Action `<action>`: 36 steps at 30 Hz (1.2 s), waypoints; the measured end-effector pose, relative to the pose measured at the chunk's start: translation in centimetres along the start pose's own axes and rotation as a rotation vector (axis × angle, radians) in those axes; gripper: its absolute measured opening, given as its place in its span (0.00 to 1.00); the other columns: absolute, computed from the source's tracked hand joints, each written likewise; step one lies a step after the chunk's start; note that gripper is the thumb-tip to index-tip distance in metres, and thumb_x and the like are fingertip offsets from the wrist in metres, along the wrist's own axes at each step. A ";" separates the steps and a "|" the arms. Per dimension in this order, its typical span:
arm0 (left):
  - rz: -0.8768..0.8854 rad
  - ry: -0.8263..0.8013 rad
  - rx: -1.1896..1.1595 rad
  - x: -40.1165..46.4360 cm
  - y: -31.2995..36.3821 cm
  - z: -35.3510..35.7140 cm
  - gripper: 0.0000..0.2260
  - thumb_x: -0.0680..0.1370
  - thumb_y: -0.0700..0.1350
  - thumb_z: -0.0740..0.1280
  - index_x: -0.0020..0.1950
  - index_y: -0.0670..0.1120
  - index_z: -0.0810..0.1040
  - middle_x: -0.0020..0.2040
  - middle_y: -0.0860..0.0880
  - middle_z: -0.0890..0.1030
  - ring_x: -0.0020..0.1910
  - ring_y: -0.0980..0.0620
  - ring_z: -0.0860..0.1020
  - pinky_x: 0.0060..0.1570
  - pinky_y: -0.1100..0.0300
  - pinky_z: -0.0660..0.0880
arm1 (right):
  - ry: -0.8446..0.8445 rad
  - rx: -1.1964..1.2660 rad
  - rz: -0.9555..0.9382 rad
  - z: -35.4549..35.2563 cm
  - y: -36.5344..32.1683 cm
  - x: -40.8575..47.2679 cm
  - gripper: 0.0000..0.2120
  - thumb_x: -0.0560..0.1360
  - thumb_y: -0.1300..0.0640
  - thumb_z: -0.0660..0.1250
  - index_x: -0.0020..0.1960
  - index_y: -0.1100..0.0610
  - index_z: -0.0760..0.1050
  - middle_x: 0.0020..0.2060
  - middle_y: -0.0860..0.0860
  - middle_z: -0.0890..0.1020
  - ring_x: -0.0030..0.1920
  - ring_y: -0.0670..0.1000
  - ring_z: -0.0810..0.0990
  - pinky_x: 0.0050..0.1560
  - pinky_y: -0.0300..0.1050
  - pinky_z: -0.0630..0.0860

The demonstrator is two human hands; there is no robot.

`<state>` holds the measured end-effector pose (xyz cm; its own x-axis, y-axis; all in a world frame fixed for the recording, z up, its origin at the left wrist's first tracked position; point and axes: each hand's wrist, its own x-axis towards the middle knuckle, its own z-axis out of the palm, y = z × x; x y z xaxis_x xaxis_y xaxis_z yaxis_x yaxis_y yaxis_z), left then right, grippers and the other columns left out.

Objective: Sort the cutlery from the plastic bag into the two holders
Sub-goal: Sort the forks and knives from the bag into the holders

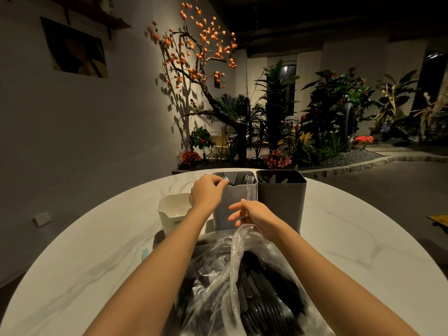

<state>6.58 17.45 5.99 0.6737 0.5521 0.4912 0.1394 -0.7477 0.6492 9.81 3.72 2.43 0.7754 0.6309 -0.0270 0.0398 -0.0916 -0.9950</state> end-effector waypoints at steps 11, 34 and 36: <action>-0.002 -0.025 -0.449 -1.8 0.8 0.8 0.12 0.84 0.43 0.50 0.51 0.44 0.73 0.47 0.49 0.74 0.47 0.53 0.72 0.47 0.60 0.69 | 0.080 -0.351 -0.207 1.9 0.1 -0.1 0.20 0.84 0.55 0.49 0.39 0.58 0.73 0.29 0.52 0.74 0.31 0.48 0.72 0.35 0.39 0.69; -0.146 -0.130 -0.634 -3.4 -2.2 -2.8 0.13 0.84 0.44 0.48 0.45 0.47 0.68 0.43 0.50 0.81 0.45 0.54 0.78 0.52 0.57 0.70 | -0.041 -0.628 -0.200 6.7 -0.6 -0.5 0.17 0.82 0.49 0.56 0.54 0.60 0.77 0.49 0.54 0.80 0.50 0.53 0.78 0.54 0.48 0.73; -0.135 -0.115 -0.596 -3.3 -2.8 -3.0 0.12 0.85 0.45 0.49 0.49 0.45 0.70 0.43 0.51 0.80 0.46 0.53 0.77 0.53 0.58 0.71 | -0.041 -0.609 -0.224 6.8 -0.7 -0.3 0.15 0.83 0.52 0.56 0.48 0.60 0.77 0.44 0.53 0.80 0.44 0.49 0.77 0.46 0.42 0.72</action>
<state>1.78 18.87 4.32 0.7572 0.5591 0.3378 -0.1778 -0.3212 0.9302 5.26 8.83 2.46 0.6828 0.7130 0.1594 0.5575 -0.3674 -0.7445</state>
